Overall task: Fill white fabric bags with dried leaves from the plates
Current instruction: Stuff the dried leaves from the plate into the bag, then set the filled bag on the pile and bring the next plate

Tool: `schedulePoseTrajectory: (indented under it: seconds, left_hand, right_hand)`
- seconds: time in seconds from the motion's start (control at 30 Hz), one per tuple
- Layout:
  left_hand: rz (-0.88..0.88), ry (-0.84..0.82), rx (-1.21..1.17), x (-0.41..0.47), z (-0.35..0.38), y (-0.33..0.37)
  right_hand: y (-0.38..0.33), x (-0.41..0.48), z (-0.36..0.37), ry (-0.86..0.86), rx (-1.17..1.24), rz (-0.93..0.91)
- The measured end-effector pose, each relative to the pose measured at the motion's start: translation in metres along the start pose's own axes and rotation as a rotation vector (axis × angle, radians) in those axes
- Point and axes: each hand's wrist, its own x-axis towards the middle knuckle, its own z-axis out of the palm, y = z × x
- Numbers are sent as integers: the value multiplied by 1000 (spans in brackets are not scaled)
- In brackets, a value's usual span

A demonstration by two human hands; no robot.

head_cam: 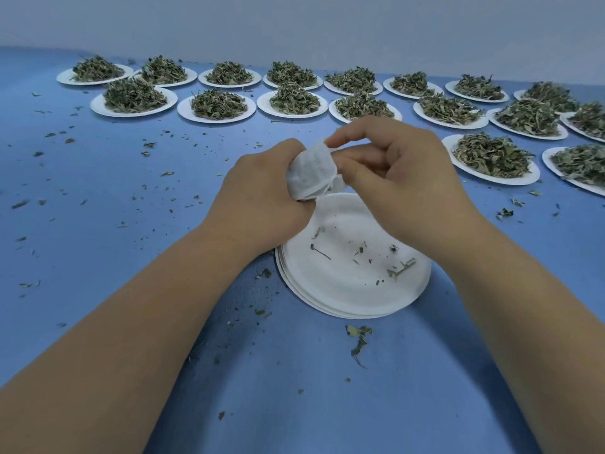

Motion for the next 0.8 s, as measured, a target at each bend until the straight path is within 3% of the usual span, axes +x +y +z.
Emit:
schedulePoseTrajectory:
  seconds: [0.1,0.27,0.43,0.5,0.57,0.67,0.8]
  left_hand:
    - [-16,24,-7,1,0,-2]
    - [15,-4,-26,-1,4,-3]
    - [1,49,-44,3,1,-5]
    - [-93,98,-138,4,-8,-8]
    - [-257,159,-306,6,-25,-13]
    - [-467,286,-618,2,-62,-29]
    - [-491,340,-738,-20,-115,-56]
  right_hand:
    - [0,-4,-6,-25,-30,-33]
    - [2,-10,-2,-238,-42,-46]
    - [0,-9,-3,-46,46,-77]
    - [-8,-7,0,96,22,-94]
    - [-19,2,8,111,-67,-73]
    - [-42,26,40,-213,-95,30]
    - [-85,55,117,-493,-15,-22]
